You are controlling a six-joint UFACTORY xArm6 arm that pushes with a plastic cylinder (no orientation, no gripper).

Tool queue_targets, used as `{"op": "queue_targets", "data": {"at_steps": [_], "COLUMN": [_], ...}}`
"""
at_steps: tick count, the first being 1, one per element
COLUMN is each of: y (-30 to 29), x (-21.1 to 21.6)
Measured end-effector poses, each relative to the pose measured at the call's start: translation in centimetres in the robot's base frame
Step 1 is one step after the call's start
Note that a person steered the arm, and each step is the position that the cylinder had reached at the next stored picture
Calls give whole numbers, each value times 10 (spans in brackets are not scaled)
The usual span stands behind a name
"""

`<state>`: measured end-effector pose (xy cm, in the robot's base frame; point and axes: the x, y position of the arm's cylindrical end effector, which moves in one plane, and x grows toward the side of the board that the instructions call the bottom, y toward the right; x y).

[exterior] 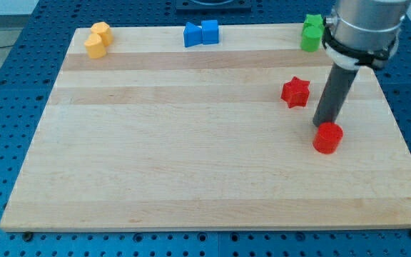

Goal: Move the red star above the red circle

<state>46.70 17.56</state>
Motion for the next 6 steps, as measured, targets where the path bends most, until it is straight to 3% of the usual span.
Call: {"op": "queue_targets", "data": {"at_steps": [2,3,5,6], "y": [-2,-43,-98,-97], "x": [14,0,-59,-88]}}
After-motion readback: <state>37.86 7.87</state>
